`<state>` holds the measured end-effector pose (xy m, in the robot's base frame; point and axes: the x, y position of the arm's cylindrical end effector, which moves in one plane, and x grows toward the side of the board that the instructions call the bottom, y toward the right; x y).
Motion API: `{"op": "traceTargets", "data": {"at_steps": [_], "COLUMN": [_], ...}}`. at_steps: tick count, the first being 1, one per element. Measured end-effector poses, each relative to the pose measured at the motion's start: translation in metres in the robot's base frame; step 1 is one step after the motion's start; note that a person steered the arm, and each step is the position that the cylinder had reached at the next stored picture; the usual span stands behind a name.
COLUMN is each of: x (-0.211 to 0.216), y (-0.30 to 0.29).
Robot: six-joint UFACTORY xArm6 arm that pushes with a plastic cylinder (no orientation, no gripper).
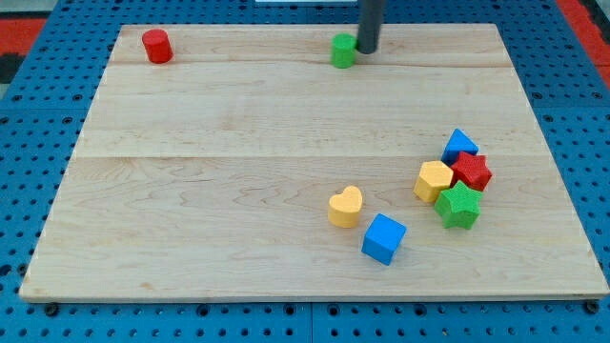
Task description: Place green circle right horizontally towards red circle
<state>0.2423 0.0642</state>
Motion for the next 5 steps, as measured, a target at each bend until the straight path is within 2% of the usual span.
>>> {"op": "traceTargets", "data": {"at_steps": [1,2,3,4,5], "x": [-0.001,0.019,0.025,0.011,0.010], "y": [-0.021,0.004,-0.030,-0.081,-0.084]}}
